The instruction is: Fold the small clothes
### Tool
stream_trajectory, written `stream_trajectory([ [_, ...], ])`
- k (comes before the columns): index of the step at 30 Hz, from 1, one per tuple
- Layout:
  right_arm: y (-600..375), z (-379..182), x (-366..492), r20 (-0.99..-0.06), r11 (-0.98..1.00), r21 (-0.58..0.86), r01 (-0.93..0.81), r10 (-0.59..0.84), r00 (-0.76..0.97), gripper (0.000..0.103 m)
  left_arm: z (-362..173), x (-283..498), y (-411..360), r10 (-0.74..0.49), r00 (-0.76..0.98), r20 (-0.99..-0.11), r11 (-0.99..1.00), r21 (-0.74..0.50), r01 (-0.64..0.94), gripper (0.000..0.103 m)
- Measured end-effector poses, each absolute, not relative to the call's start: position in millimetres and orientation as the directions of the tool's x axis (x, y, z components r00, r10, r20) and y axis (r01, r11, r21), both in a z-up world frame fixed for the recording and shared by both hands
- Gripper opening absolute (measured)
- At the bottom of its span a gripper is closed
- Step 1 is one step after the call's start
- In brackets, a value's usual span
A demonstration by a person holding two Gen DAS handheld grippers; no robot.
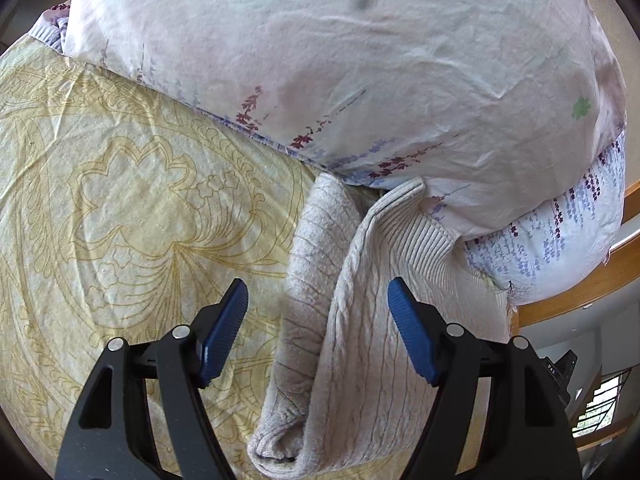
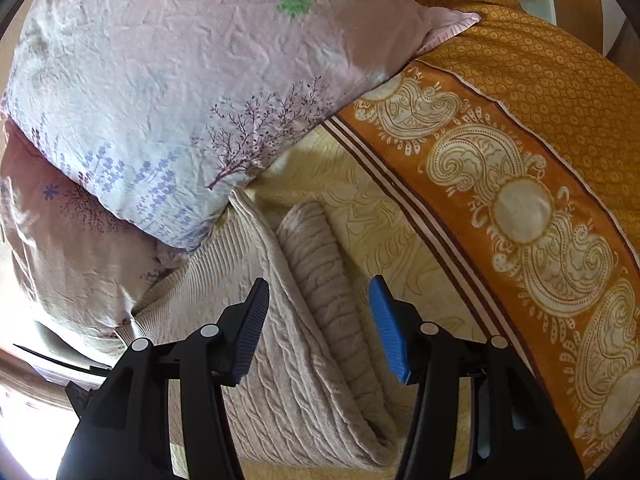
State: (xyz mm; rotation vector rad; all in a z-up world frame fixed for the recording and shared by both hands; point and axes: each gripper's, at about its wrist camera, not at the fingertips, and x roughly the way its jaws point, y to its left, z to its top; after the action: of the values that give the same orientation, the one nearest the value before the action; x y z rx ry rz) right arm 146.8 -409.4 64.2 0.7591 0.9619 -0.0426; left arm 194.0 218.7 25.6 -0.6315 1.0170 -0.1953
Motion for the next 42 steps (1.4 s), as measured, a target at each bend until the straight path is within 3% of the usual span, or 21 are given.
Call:
stream_trajectory([
  [7, -392, 55, 156, -0.776, 0.761, 0.548, 0.348, 0.306, 0.552, 0.054, 22, 197, 202, -0.447, 0.486, -0.751, 0.831, -0.55, -0.086, 0.079],
  [12, -371, 78, 152, -0.746, 0.843, 0.478, 0.247, 0.241, 0.621, 0.052, 27, 196, 185, -0.403, 0.493, -0.771, 0.865, -0.497, -0.071, 0.077],
  [15, -359, 74, 155, -0.783, 0.883, 0.427, 0.194, 0.253, 0.568, 0.036, 34, 188, 176, -0.384, 0.515, -0.766, 0.887, -0.461, -0.024, 0.066],
  [19, -350, 62, 150, -0.812, 0.901, 0.397, 0.175, 0.255, 0.525, 0.01, 33, 176, 169, -0.391, 0.499, -0.773, 0.897, -0.443, 0.017, 0.061],
  [24, -353, 77, 130, -0.791, 0.887, 0.426, 0.176, 0.272, 0.548, 0.007, 30, 166, 174, -0.399, 0.478, -0.783, 0.894, -0.447, 0.015, 0.057],
  [29, -362, 86, 110, -0.779, 0.886, 0.432, 0.171, 0.271, 0.565, 0.008, 26, 159, 180, -0.407, 0.446, -0.797, 0.894, -0.449, 0.013, 0.057],
  [31, -367, 87, 104, -0.782, 0.889, 0.422, 0.178, 0.257, 0.568, 0.019, 27, 155, 180, -0.411, 0.44, -0.798, 0.894, -0.447, 0.024, 0.057],
  [33, -370, 86, 99, -0.782, 0.891, 0.416, 0.182, 0.248, 0.572, 0.049, 27, 153, 181, -0.412, 0.435, -0.801, 0.896, -0.444, 0.03, 0.057],
  [36, -372, 79, 95, -0.788, 0.884, 0.435, 0.172, 0.282, 0.547, 0.051, 28, 151, 181, -0.412, 0.432, -0.802, 0.896, -0.442, 0.034, 0.057],
  [37, -369, 75, 95, -0.794, 0.884, 0.437, 0.164, 0.293, 0.533, 0.047, 28, 151, 181, -0.413, 0.432, -0.802, 0.896, -0.443, 0.034, 0.057],
  [39, -364, 68, 98, -0.818, 0.9, 0.41, 0.148, 0.291, 0.497, 0.011, 28, 150, 181, -0.418, 0.43, -0.801, 0.894, -0.446, 0.037, 0.053],
  [42, -367, 66, 93, -0.803, 0.876, 0.454, 0.161, 0.324, 0.5, 0.01, 28, 147, 181, -0.409, 0.428, -0.806, 0.899, -0.437, 0.037, 0.046],
])
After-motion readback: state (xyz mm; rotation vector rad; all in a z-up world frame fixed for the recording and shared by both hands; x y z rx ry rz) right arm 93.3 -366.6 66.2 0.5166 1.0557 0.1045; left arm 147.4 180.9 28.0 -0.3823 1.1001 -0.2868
